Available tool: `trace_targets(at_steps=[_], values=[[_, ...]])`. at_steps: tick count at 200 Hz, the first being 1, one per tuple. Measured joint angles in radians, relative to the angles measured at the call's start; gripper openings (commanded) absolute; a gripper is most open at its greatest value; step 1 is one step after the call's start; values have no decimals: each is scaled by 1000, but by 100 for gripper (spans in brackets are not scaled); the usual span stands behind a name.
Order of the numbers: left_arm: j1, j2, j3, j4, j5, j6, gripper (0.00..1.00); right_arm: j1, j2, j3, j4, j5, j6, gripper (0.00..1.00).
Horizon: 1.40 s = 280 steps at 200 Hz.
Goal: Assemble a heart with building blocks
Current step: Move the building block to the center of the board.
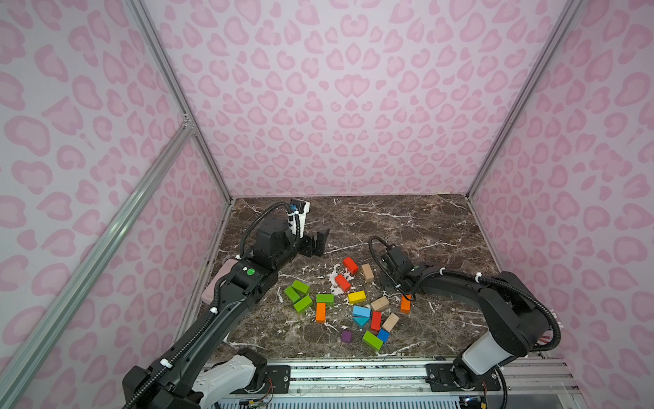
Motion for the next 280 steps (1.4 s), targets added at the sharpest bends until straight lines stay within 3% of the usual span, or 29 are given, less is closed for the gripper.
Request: trace_targets(at_steps=[142,280], values=[[0,2,0,0,-5,0,98,-30,77,74,86,-24,-164,60],[0,3,-2,0,-9,0,98,-32,85,63,116,22,-143,62]])
